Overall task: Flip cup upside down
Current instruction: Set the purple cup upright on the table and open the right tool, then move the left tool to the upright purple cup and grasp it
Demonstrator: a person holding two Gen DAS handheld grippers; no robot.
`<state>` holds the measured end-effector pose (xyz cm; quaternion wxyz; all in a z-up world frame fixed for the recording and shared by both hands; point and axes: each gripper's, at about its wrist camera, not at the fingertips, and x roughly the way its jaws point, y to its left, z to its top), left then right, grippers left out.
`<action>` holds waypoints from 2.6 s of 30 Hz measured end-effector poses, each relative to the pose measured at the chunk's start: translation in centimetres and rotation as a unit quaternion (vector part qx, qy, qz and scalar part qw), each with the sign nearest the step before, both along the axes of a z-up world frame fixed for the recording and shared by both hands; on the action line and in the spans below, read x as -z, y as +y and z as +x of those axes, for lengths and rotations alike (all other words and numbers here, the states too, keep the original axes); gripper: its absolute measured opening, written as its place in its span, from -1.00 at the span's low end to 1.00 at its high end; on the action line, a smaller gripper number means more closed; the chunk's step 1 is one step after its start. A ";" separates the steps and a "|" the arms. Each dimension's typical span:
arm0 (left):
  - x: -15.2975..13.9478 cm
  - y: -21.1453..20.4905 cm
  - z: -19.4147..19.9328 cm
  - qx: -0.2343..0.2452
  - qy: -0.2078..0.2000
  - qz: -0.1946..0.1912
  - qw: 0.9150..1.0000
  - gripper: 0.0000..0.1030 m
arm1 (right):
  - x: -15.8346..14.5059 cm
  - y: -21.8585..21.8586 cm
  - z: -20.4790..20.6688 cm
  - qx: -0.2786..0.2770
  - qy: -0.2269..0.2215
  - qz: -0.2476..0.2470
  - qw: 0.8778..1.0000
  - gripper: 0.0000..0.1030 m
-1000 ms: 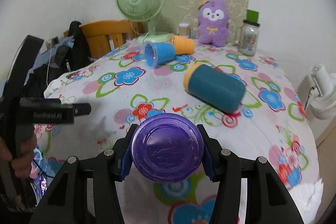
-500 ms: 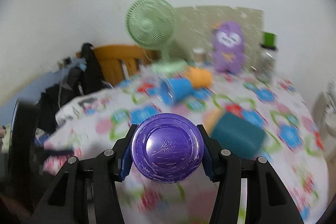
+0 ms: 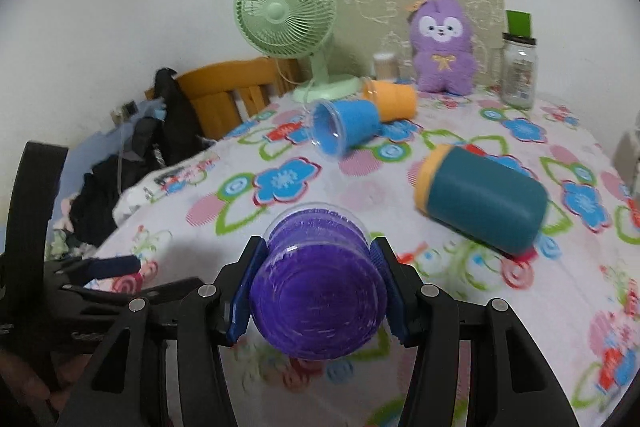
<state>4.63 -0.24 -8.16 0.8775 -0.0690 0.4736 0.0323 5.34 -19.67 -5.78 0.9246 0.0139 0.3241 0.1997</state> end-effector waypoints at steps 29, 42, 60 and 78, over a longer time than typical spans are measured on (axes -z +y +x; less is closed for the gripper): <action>-0.9 -6.4 -4.2 0.056 -0.012 0.010 0.998 0.93 | -2.2 -2.8 -5.3 0.066 0.049 -0.025 0.996 0.63; -1.9 -11.0 -5.3 0.083 -0.022 0.026 0.996 0.94 | -3.7 -11.7 -7.3 0.120 0.003 0.045 0.992 0.63; -2.8 -15.9 -5.7 0.124 -0.031 0.035 0.991 0.94 | -0.9 -15.9 -8.2 0.138 0.032 0.051 0.989 0.63; -1.7 -15.0 -4.9 0.078 -0.026 0.036 0.996 0.93 | 1.5 -16.2 -6.9 0.127 0.072 0.079 0.986 0.63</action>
